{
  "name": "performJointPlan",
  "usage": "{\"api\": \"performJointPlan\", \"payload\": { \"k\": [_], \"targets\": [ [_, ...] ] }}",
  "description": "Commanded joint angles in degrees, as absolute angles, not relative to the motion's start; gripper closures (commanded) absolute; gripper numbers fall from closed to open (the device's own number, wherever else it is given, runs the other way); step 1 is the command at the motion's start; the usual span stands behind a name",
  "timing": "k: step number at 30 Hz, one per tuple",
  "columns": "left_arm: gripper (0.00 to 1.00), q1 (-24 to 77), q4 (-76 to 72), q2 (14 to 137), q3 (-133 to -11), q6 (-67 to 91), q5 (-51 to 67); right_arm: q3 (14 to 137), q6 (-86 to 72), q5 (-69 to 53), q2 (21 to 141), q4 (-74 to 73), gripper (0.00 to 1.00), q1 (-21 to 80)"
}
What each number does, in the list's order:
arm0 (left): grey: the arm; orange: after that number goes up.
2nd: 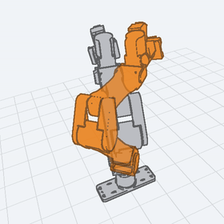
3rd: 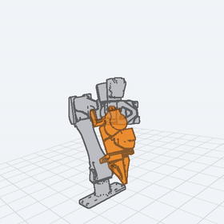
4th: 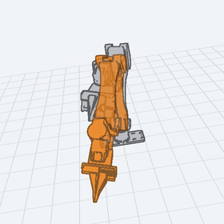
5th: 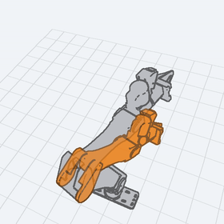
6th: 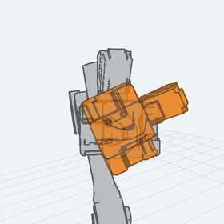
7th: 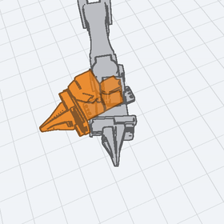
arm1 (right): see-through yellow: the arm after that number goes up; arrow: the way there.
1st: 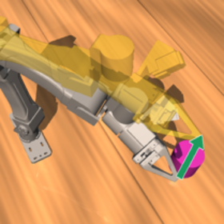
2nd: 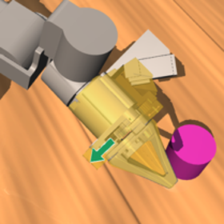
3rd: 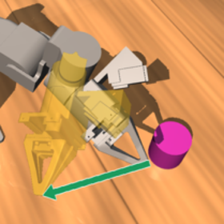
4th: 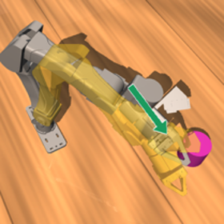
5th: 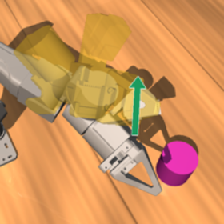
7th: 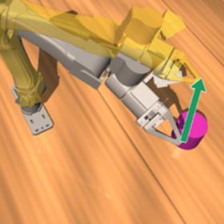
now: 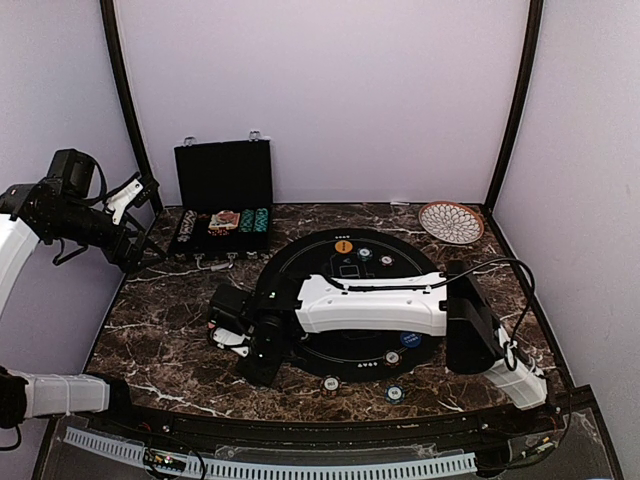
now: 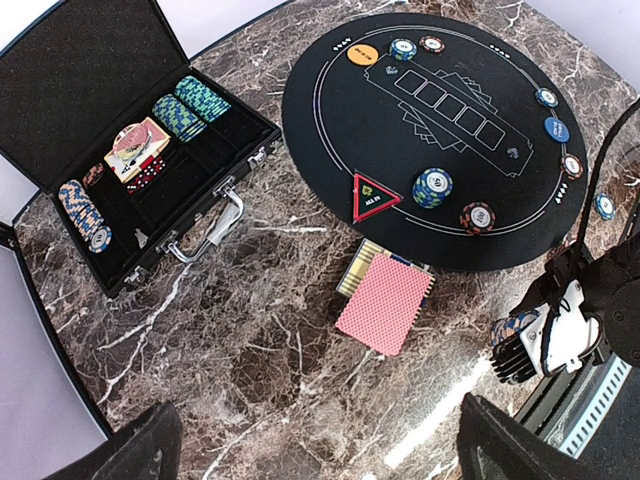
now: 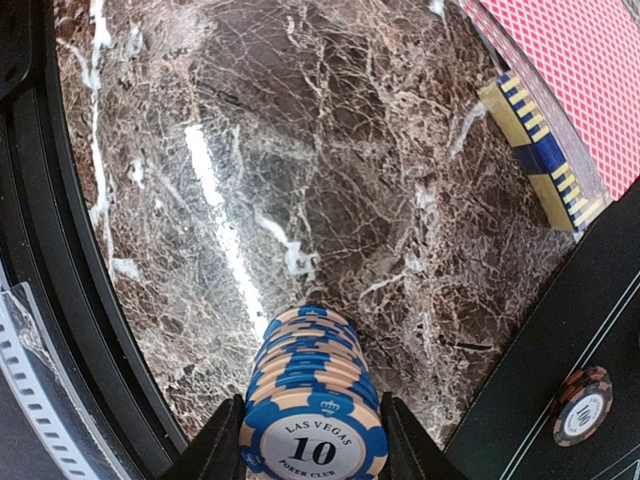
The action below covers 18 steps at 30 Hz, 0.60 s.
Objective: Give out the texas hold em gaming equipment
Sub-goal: Pick up the pile of poker chips from the pile of poker chips, then place the poker chips pile in the big blind area.
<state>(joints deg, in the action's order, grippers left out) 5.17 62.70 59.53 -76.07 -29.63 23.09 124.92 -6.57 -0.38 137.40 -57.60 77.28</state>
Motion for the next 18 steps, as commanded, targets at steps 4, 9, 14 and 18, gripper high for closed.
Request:
{"api": "performJointPlan", "payload": {
  "k": [4, 9, 14, 18],
  "targets": [
    [0.01, 5.4, 63.5, 58.8, -75.8, -30.3, 23.2, 127.8, -7.1, 1.6, 136.5, -59.3, 0.66, 77.9],
    [0.01, 5.4, 63.4, 59.0, -75.8, -30.2, 23.3, 127.9, -7.2, 2.0, 135.2, -60.0, 0.69, 77.9],
    [0.01, 5.4, 63.4, 59.1, -75.8, -30.2, 23.4, 127.9, -7.4, 2.4, 133.6, -60.7, 0.73, 78.0],
    [0.01, 5.5, 63.5, 59.2, -76.1, -30.3, 23.4, 128.2, -7.7, 4.2, 131.6, -60.6, 0.75, 77.5]
  ]
}}
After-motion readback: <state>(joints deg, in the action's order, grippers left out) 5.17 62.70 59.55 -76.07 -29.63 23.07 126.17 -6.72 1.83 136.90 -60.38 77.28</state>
